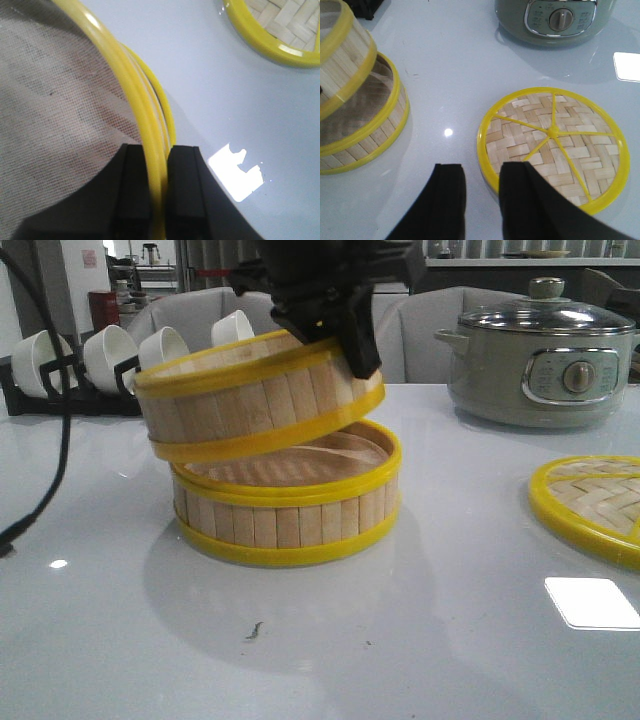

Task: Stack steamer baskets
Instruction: 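Lift the basket with the left gripper and lower it onto the middle basket, then open the left gripper and withdraw it upward from the stack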

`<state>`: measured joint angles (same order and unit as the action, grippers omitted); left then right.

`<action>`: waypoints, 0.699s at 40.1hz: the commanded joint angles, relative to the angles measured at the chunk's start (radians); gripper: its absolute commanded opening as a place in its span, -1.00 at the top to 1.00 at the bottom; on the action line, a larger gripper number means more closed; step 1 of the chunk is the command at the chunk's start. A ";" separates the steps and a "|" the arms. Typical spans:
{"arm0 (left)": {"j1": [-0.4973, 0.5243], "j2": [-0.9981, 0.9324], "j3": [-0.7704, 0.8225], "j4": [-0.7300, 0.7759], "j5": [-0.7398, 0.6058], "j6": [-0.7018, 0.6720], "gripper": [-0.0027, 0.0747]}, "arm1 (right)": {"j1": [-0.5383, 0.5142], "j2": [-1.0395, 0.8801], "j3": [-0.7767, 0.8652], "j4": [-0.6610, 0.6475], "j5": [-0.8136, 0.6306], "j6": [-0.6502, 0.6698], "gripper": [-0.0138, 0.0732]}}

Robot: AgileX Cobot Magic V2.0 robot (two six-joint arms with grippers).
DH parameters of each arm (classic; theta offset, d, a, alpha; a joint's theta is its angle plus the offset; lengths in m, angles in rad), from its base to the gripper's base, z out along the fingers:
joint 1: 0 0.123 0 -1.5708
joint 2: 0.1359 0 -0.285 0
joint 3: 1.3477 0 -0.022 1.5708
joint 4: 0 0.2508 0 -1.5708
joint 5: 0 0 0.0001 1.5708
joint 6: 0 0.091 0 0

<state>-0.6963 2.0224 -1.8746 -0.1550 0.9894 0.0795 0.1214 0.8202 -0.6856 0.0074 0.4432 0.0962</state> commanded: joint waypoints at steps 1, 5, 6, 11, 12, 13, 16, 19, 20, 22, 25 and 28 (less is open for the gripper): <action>-0.026 -0.038 -0.041 0.009 -0.068 -0.001 0.71 | 0.000 -0.004 -0.037 -0.007 -0.067 -0.011 -0.03; -0.045 -0.012 -0.041 0.010 -0.085 -0.001 0.71 | 0.000 -0.004 -0.037 -0.007 -0.067 -0.011 -0.03; -0.050 -0.007 -0.043 0.010 -0.087 -0.001 0.71 | 0.000 -0.004 -0.037 -0.007 -0.067 -0.011 -0.03; -0.052 0.020 -0.044 0.001 -0.089 -0.001 0.71 | 0.000 -0.004 -0.037 -0.007 -0.067 -0.011 -0.03; -0.052 0.027 -0.044 0.001 -0.087 -0.001 0.71 | 0.000 -0.004 -0.037 -0.007 -0.067 -0.011 -0.03; -0.052 0.029 -0.044 0.001 -0.085 -0.001 0.71 | 0.000 -0.004 -0.037 -0.007 -0.067 -0.011 -0.03; -0.052 0.044 -0.044 -0.005 -0.083 -0.001 0.71 | 0.000 -0.004 -0.037 -0.007 -0.067 -0.011 -0.03; -0.052 0.052 -0.044 -0.015 -0.085 -0.001 0.71 | 0.000 -0.004 -0.037 -0.007 -0.067 -0.011 -0.03; -0.052 0.052 -0.044 -0.021 -0.085 -0.001 0.71 | 0.000 -0.004 -0.037 -0.007 -0.067 -0.011 -0.03; -0.052 0.053 -0.044 -0.034 -0.087 -0.001 0.71 | 0.000 -0.004 -0.037 -0.007 -0.067 -0.011 -0.03; -0.052 0.053 -0.044 -0.053 -0.089 -0.001 0.71 | 0.000 -0.004 -0.037 -0.007 -0.067 -0.011 -0.03; -0.052 0.053 -0.044 -0.062 -0.091 -0.001 0.71 | 0.000 -0.004 -0.037 -0.007 -0.067 -0.011 -0.03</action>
<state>-0.7393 2.1247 -1.8895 -0.1699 0.9439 0.0795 0.1214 0.8202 -0.6856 0.0074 0.4432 0.0962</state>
